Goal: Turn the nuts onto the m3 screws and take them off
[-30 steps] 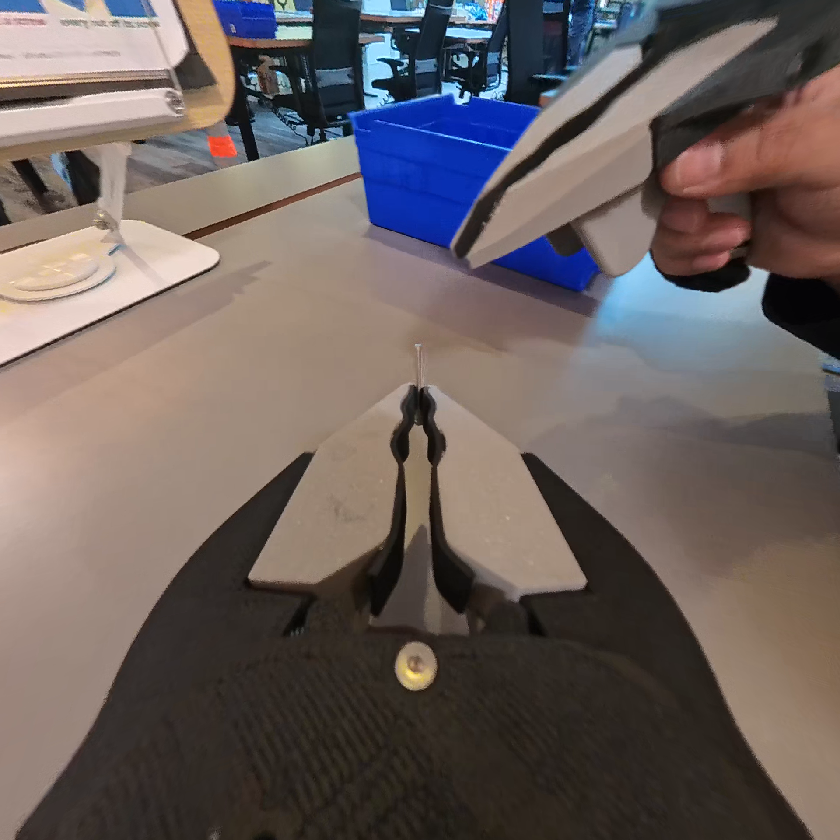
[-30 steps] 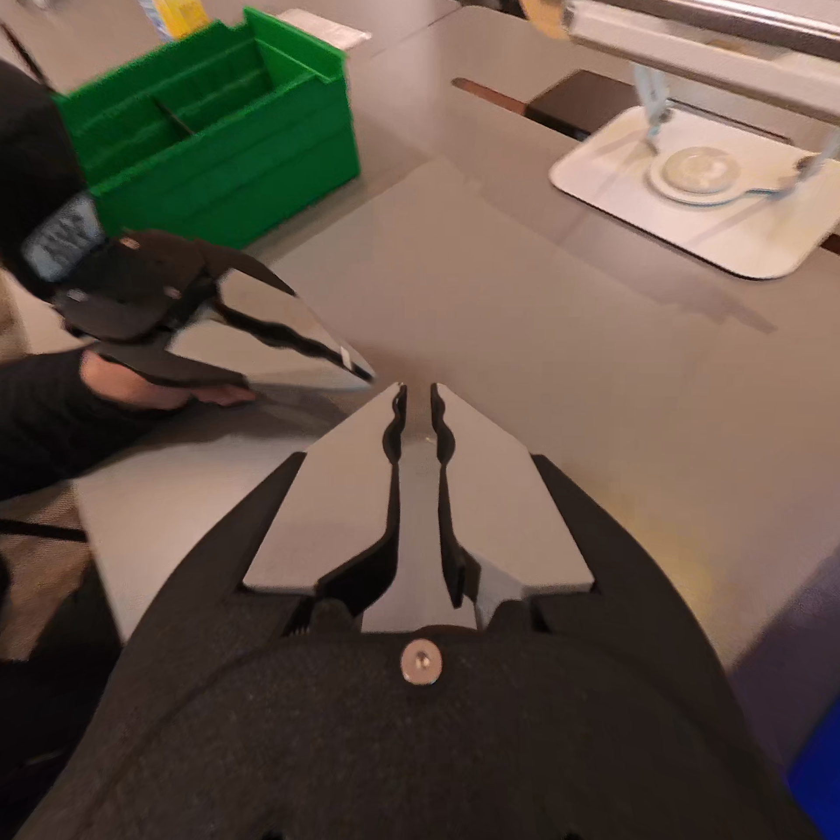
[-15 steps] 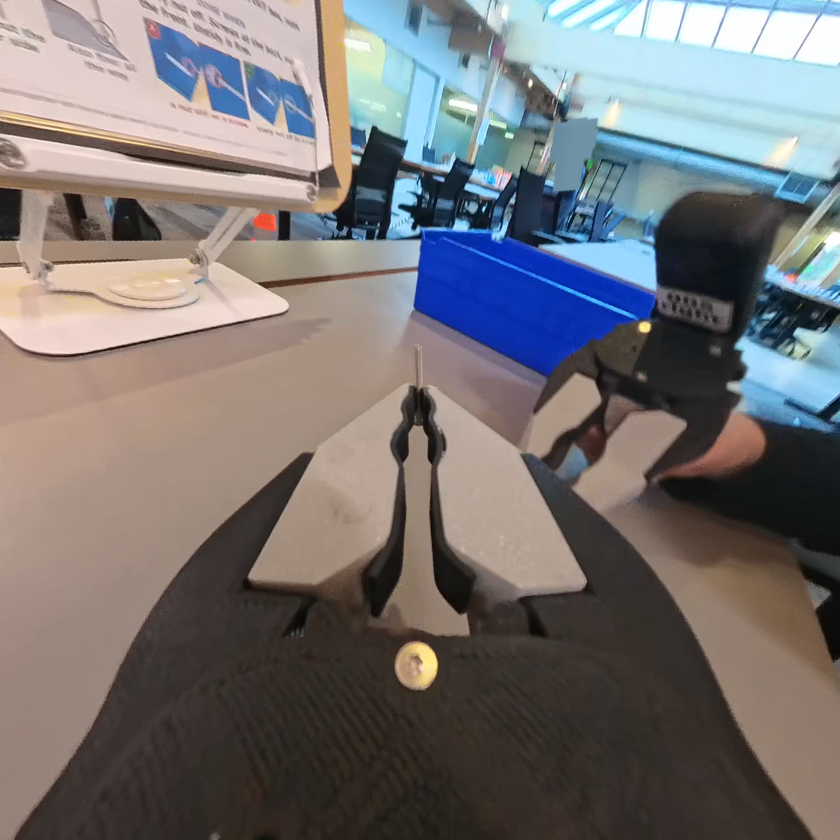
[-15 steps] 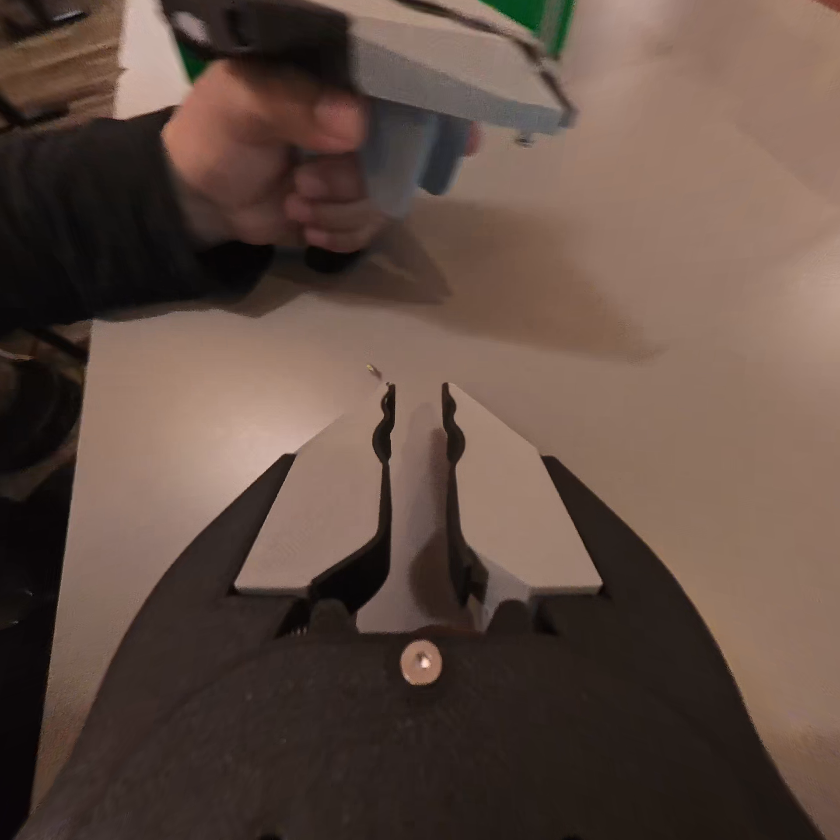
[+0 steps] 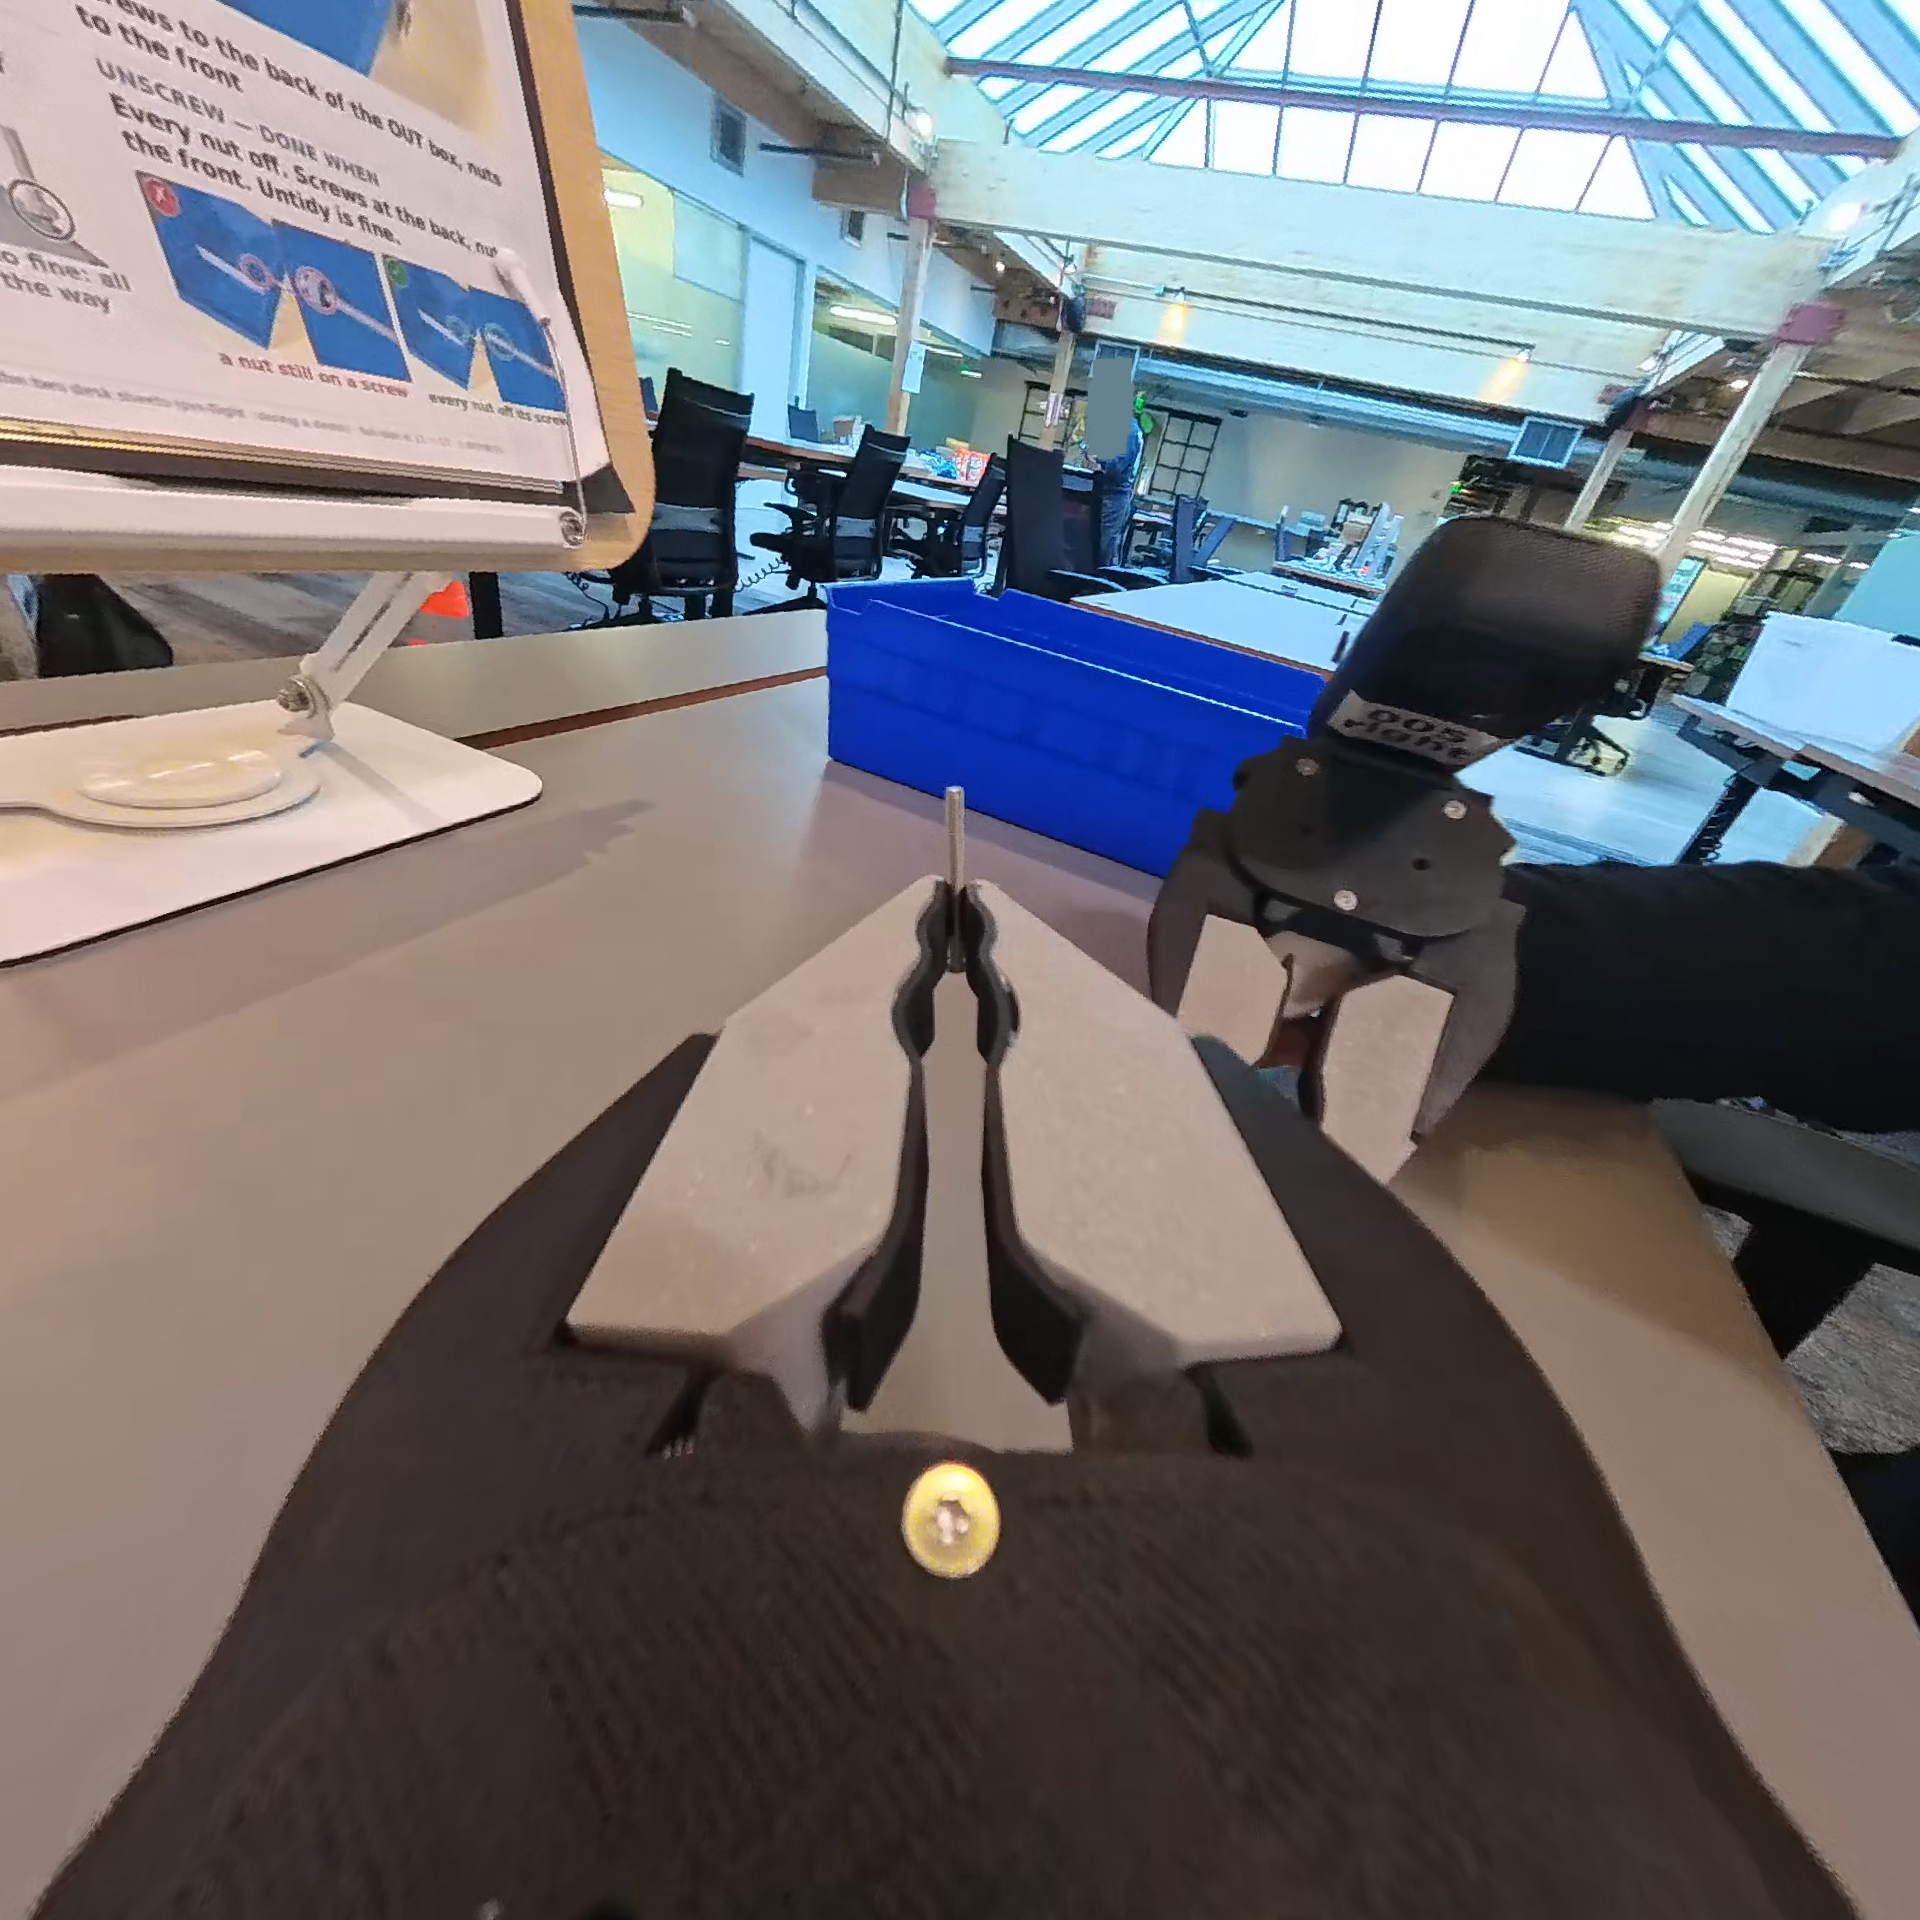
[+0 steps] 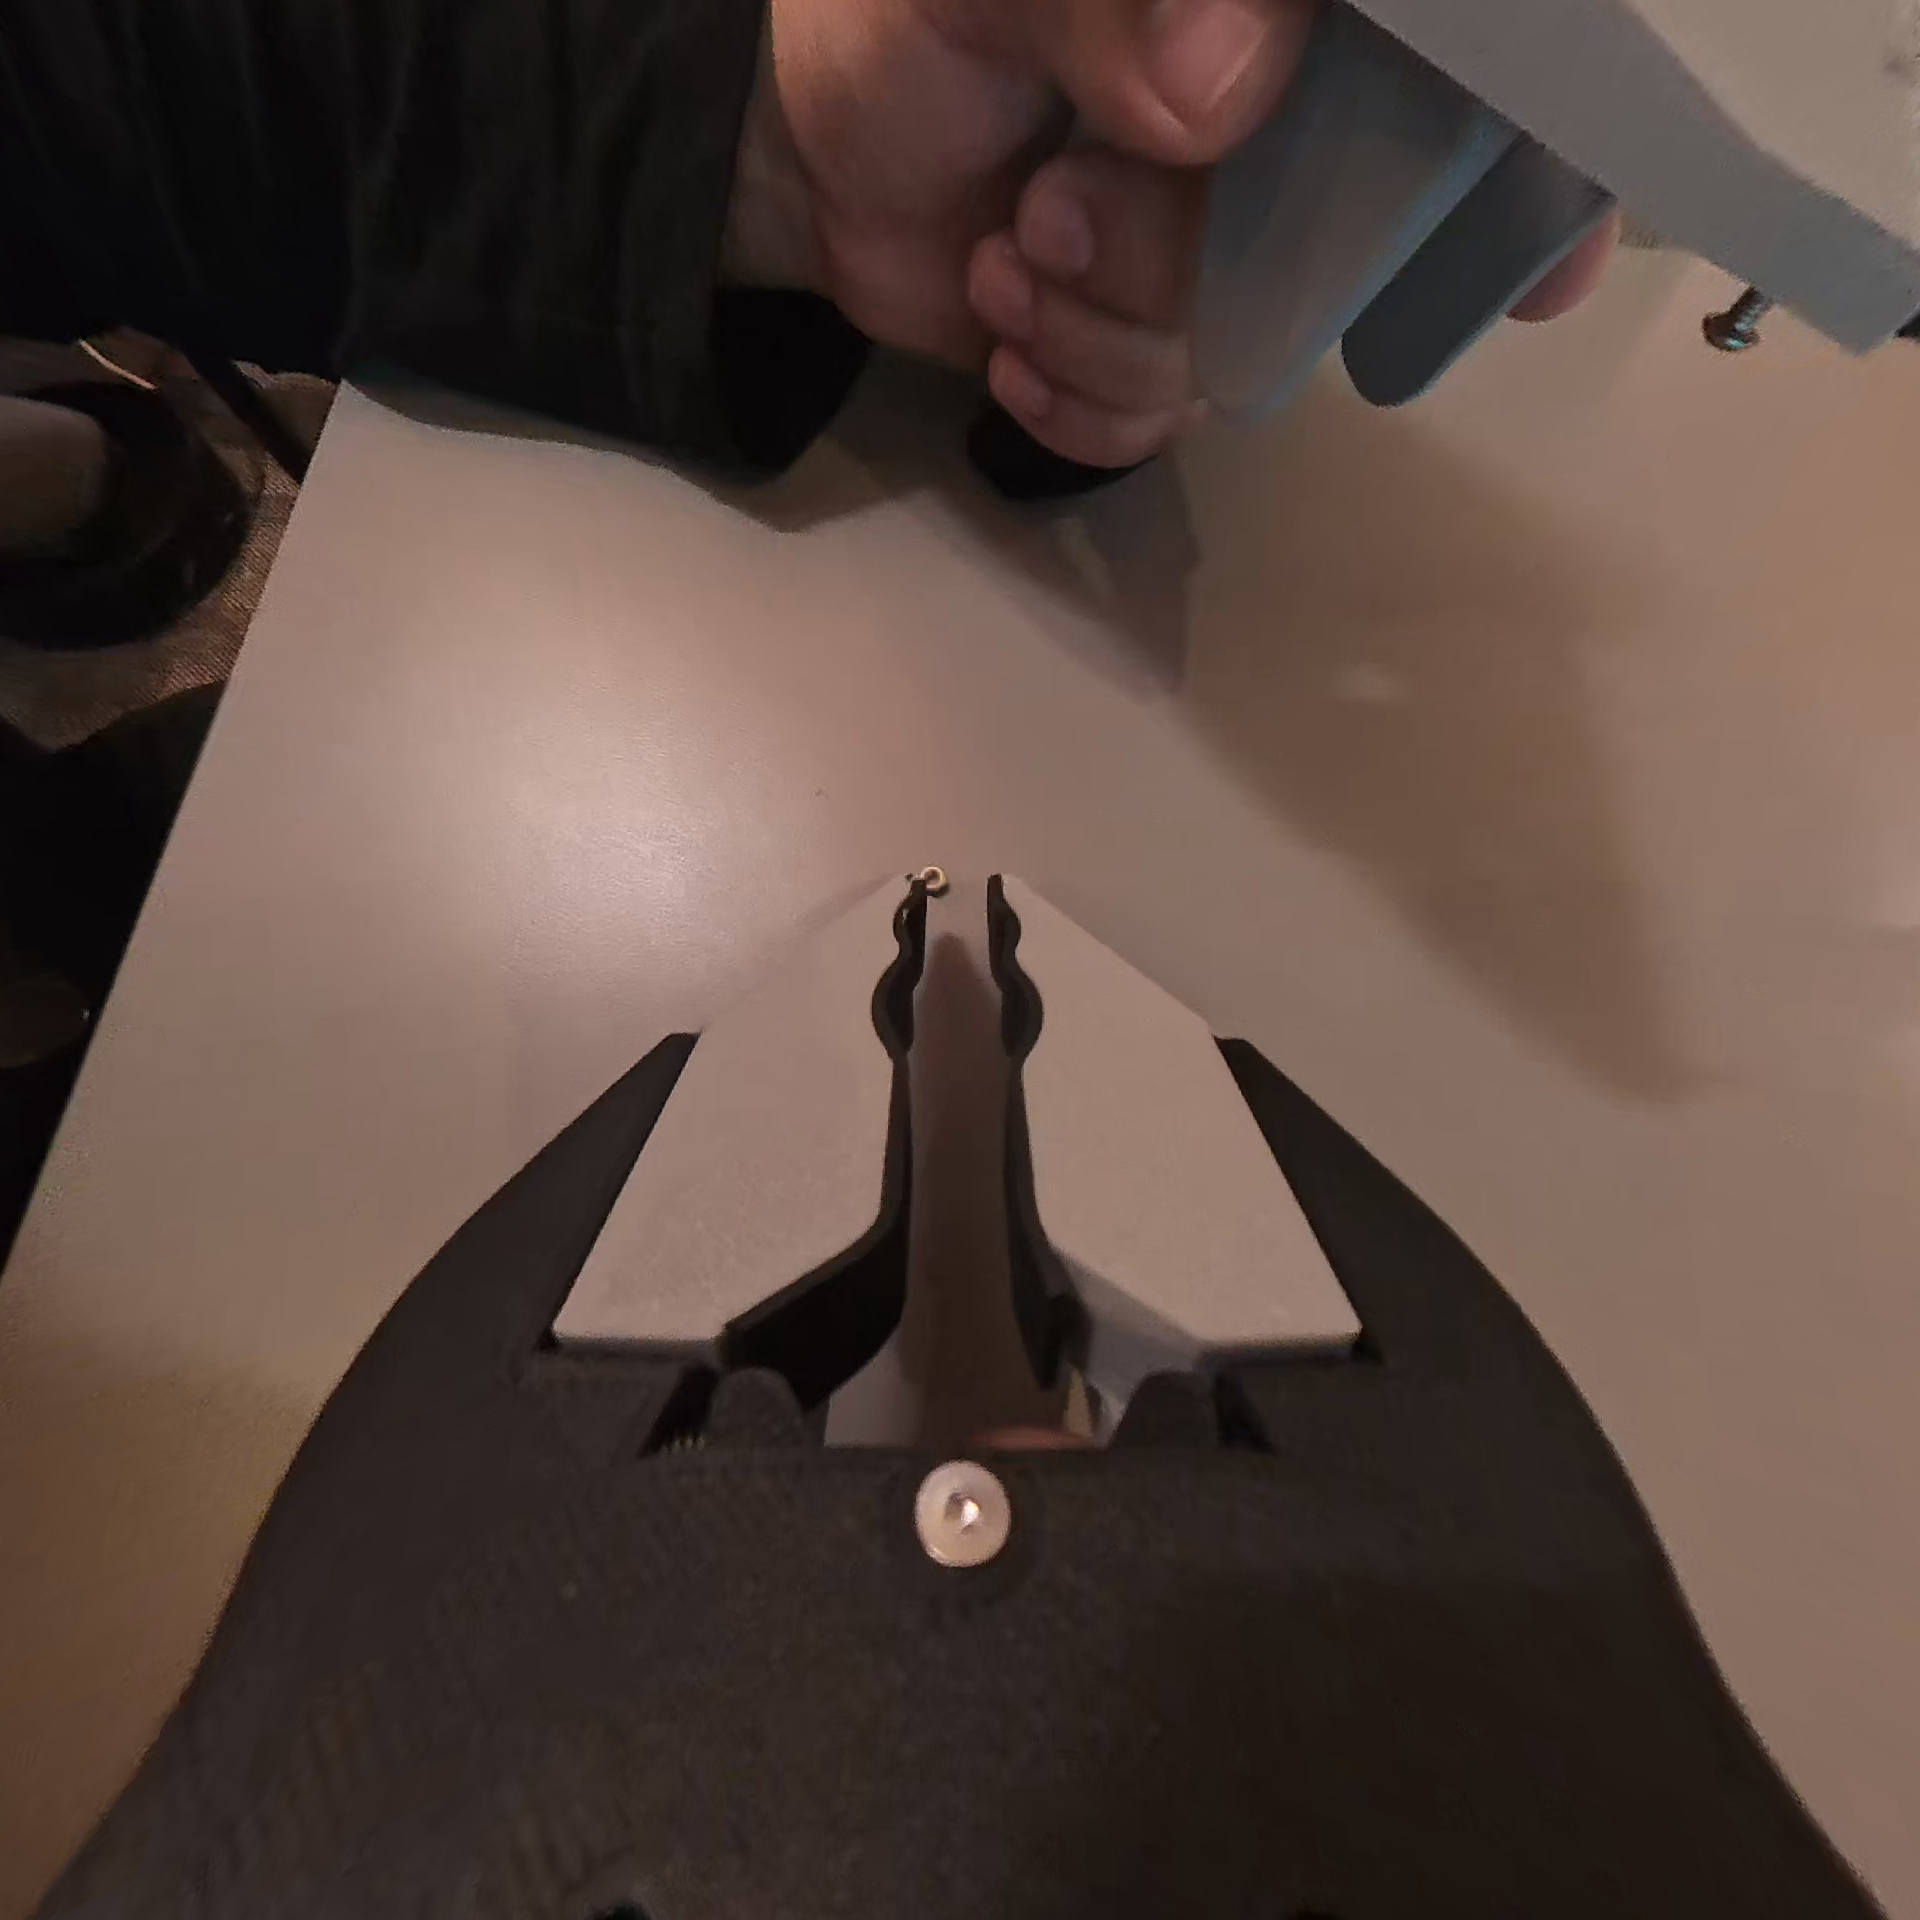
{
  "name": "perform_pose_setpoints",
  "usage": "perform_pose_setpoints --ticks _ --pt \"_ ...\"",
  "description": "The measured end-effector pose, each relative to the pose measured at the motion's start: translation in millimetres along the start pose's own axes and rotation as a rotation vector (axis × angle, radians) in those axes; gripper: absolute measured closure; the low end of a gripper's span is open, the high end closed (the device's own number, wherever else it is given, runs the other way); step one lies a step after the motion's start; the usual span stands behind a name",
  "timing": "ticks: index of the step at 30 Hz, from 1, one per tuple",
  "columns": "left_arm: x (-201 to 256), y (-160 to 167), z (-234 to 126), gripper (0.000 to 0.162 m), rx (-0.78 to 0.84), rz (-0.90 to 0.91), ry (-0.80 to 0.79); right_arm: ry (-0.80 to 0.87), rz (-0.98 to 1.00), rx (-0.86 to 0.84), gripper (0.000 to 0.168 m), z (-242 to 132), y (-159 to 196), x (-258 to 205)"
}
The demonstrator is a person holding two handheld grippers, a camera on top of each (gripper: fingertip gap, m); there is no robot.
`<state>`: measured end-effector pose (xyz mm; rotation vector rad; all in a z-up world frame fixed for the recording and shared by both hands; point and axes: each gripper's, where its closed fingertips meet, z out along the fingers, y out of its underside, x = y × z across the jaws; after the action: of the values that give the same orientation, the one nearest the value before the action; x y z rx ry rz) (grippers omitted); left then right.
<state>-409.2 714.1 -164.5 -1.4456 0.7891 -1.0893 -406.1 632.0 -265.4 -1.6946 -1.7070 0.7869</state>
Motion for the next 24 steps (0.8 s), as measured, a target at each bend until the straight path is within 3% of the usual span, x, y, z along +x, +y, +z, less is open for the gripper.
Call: perform_pose_setpoints --ticks 15,24 --pt "7 7 4 0.162 -0.046 0.024 0.018 -0.039 -0.069 -0.033 0.158 13 1 -4" --pt "8 8 5 0.162 -0.052 0.022 0.024 -0.025 -0.101 -0.044 0.166 14 2 -3"
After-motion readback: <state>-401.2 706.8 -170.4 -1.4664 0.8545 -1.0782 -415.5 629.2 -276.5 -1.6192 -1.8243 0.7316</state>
